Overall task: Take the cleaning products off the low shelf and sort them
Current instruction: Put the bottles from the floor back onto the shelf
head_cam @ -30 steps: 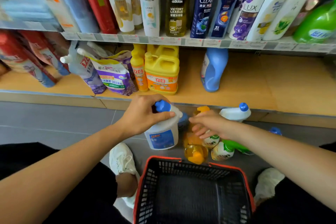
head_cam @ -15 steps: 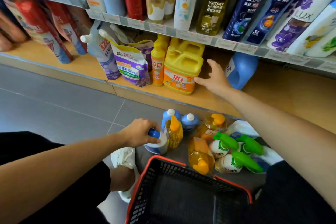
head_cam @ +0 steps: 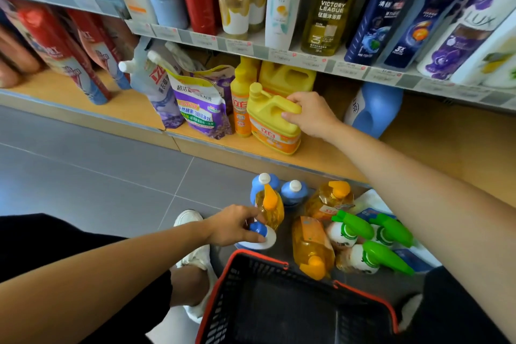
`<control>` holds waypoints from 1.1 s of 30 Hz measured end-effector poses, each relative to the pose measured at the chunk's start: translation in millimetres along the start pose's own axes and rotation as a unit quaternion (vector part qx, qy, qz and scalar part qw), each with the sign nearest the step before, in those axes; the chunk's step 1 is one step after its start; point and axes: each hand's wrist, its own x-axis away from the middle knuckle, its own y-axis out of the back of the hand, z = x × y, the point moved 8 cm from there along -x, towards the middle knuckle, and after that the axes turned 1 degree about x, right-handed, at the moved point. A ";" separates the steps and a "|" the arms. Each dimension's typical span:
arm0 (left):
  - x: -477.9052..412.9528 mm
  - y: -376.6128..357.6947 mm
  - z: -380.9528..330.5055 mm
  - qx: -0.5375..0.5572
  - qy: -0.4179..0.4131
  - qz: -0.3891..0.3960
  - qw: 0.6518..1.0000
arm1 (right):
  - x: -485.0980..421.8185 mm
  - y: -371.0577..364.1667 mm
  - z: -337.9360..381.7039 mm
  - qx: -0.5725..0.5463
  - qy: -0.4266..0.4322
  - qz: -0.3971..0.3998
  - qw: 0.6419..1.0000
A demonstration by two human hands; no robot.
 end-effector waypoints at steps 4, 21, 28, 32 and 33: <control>2.8 5.5 -3.2 -0.021 0.028 0.040 0.999 | 3.4 17.0 -6.0 0.024 -0.045 -0.018 0.999; 8.6 164.2 -156.2 0.028 -0.176 -0.270 0.946 | 118.6 117.9 44.5 -0.008 0.021 0.005 1.000; 4.5 151.1 -190.9 0.122 -0.199 -0.188 0.954 | 168.9 129.1 16.0 -0.242 -0.044 -0.058 0.967; -0.7 127.0 -201.7 0.280 -0.187 -0.078 0.938 | 180.2 129.2 -2.7 -0.348 -0.063 -0.019 0.935; -0.3 125.1 -202.6 0.299 -0.188 -0.058 0.934 | 180.4 130.5 -3.9 -0.359 -0.061 -0.005 0.931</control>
